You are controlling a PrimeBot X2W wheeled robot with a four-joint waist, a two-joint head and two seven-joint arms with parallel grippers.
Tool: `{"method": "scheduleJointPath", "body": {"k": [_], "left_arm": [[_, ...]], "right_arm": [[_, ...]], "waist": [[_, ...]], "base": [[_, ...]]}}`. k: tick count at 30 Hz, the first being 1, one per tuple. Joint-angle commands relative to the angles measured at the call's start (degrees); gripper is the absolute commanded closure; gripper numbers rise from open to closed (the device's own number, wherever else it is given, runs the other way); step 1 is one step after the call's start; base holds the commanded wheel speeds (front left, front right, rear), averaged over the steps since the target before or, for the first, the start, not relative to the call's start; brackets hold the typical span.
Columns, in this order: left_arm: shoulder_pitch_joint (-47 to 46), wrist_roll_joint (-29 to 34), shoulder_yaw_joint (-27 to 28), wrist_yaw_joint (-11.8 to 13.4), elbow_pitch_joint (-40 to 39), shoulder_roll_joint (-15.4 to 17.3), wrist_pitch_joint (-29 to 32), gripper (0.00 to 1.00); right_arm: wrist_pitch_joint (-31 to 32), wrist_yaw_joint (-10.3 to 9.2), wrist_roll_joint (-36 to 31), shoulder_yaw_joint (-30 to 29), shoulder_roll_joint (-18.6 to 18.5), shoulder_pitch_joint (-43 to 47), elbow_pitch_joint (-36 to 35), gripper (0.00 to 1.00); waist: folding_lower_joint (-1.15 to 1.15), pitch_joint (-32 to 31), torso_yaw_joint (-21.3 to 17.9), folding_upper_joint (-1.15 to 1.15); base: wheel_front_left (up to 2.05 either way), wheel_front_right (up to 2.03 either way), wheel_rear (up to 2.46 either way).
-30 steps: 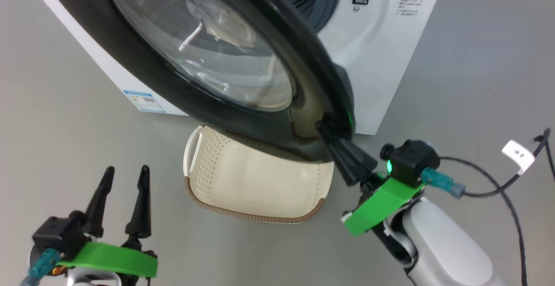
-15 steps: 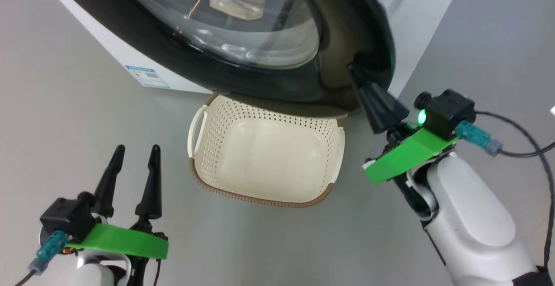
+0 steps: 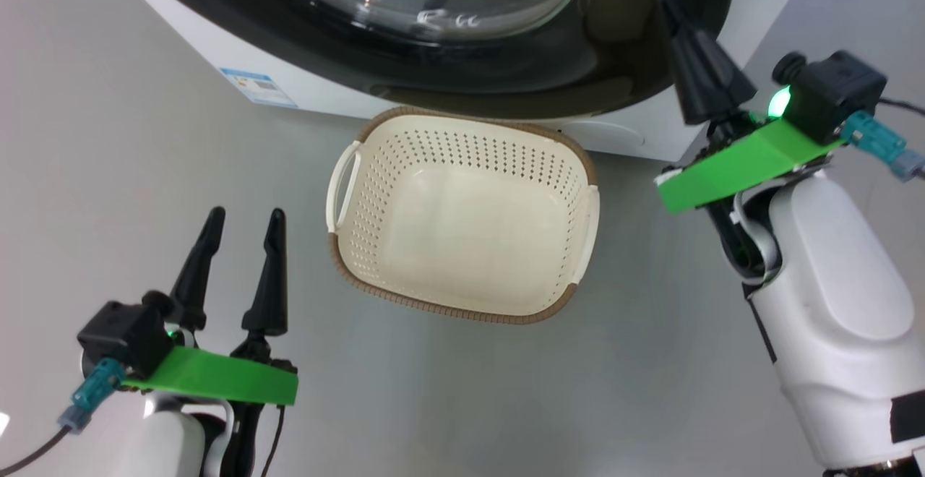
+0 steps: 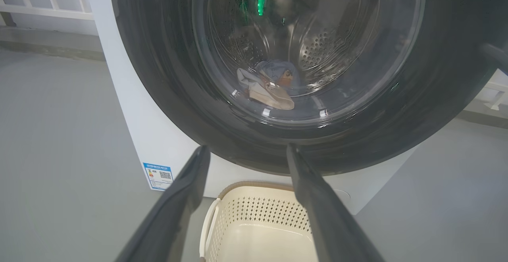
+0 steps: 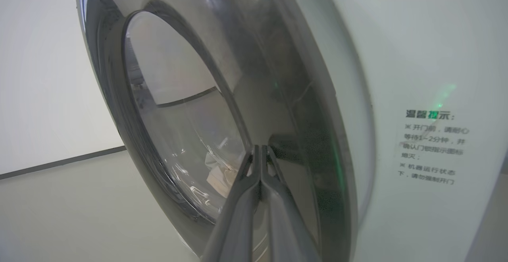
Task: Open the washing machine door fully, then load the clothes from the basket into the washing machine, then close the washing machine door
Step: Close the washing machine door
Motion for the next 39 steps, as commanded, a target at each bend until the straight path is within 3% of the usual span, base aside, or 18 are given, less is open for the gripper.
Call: {"method": "scheduleJointPath", "body": {"k": [1,17,33,34,35,39], "left_arm": [[-1.9,0.2,1.7,-0.1,-1.6,1.2,-0.4,0.00],[-4.3,0.1,1.3,-0.1,-1.9,0.5,-0.4,0.00],[-3.0,0.3,2.3,-0.1,-0.3,1.7,-0.4,0.00],[-2.8,0.3,2.4,-0.1,-0.1,1.9,-0.4,0.00],[-2.5,0.3,2.5,-0.1,0.0,2.0,-0.4,0.00],[-1.3,0.1,3.1,-0.1,0.6,2.7,-0.4,0.00]], "right_arm": [[-0.3,0.06,-0.1,0.2,0.8,-1.2,-1.1,1.00],[-0.3,0.06,-1.6,-4.9,1.0,-6.4,0.1,1.00],[-0.3,0.06,-0.8,-1.9,1.8,-1.6,-1.0,1.00],[-0.3,0.06,-0.7,-1.7,1.9,-0.9,-1.1,0.94],[-0.3,0.06,-0.7,-1.5,1.9,-0.2,-1.2,0.71],[-0.3,0.06,-0.4,-0.9,2.4,2.9,-1.4,0.27]], "waist": [[0.00,0.8,0.6,0.00],[0.00,3.8,1.9,0.00],[0.00,1.0,-0.2,0.00],[0.00,0.6,-0.4,0.00],[0.00,0.2,-0.7,0.00],[0.00,-1.6,-1.8,0.00]], "base": [[0.00,0.00,0.00],[0.00,0.00,0.00],[0.00,0.00,0.00],[0.00,0.00,0.00],[0.00,0.00,0.00],[0.00,0.00,0.00]]}}
